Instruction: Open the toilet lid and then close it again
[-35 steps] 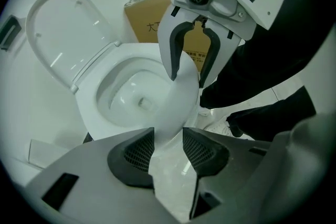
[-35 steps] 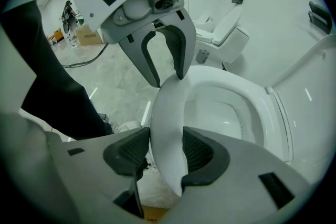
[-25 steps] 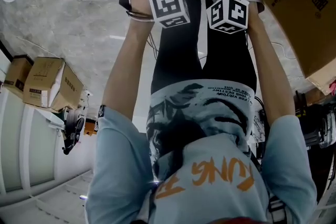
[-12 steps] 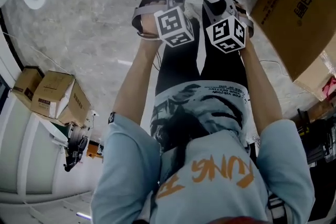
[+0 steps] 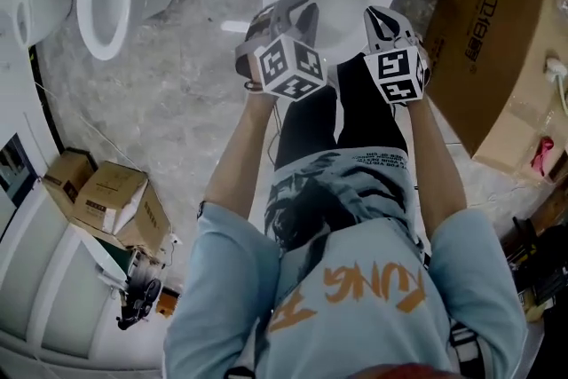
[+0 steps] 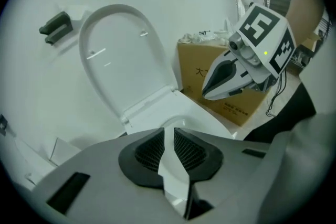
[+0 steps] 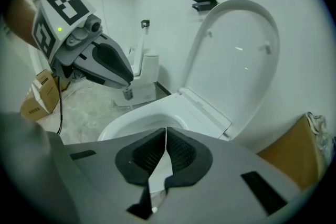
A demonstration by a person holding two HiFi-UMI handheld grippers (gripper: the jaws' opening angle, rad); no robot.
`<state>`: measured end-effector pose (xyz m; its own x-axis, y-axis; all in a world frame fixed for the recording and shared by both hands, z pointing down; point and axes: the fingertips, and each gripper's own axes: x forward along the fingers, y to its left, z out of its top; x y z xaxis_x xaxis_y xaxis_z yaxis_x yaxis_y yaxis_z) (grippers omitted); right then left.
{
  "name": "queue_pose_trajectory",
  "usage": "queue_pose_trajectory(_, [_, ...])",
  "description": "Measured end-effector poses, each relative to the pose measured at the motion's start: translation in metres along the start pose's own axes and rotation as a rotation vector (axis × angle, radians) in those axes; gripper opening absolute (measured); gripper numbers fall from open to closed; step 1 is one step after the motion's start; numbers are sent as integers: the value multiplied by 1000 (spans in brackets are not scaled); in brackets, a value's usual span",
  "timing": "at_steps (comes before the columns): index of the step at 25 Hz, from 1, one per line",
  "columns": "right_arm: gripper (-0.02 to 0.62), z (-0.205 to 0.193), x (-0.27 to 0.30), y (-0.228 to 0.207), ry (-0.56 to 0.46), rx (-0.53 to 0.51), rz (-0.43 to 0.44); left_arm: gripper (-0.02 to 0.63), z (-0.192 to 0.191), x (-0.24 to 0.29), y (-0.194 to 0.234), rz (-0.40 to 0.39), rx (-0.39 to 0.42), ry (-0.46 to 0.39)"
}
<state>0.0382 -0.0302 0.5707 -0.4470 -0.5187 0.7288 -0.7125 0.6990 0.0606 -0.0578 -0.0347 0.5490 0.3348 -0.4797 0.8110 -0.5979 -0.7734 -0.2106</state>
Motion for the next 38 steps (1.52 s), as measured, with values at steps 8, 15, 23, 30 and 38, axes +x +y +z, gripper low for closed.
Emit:
queue_pose_trajectory(8, [14, 81, -40, -106, -152, 143, -147, 67, 111, -23, 77, 118, -49, -122])
queue_pose_trajectory(15, [18, 153, -81, -189, -265, 153, -251, 67, 204, -45, 143, 217, -50, -220])
queue_pose_trajectory(23, [53, 239, -130, -269, -379, 50, -316, 69, 312, -75, 206, 322, 30, -311])
queue_pose_trajectory(30, [155, 302, -142, -308, -417, -83, -332, 160, 382, -83, 254, 365, 128, -338])
queue_pose_trajectory(38, [237, 340, -125, -346, -410, -133, -257, 308, 413, -38, 294, 281, 397, -164])
